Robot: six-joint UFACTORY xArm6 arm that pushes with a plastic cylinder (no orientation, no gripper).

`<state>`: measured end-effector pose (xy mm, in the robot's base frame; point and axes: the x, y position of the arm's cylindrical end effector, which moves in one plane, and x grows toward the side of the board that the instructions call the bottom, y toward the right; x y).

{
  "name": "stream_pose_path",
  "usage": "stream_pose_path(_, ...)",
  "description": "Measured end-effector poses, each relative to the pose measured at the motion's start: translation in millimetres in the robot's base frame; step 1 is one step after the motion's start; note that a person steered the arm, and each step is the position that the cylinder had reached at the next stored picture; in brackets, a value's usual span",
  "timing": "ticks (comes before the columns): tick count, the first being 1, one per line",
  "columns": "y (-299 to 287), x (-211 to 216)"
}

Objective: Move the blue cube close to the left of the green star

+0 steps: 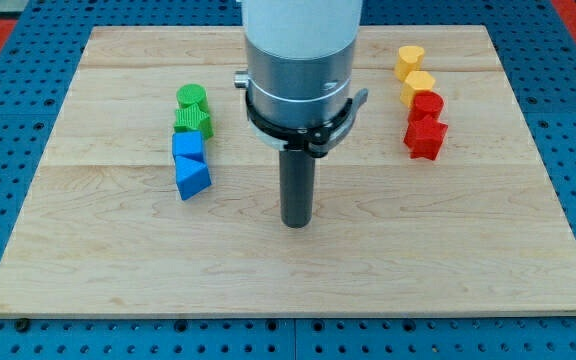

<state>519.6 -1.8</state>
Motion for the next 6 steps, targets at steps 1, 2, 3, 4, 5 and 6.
stream_pose_path(1, -33, 0)
stream_pose_path(2, -67, -13)
stream_pose_path(3, -98, -31)
stream_pose_path(4, -110, -45)
stream_pose_path(5, -111, -63)
stream_pose_path(6, -123, -83)
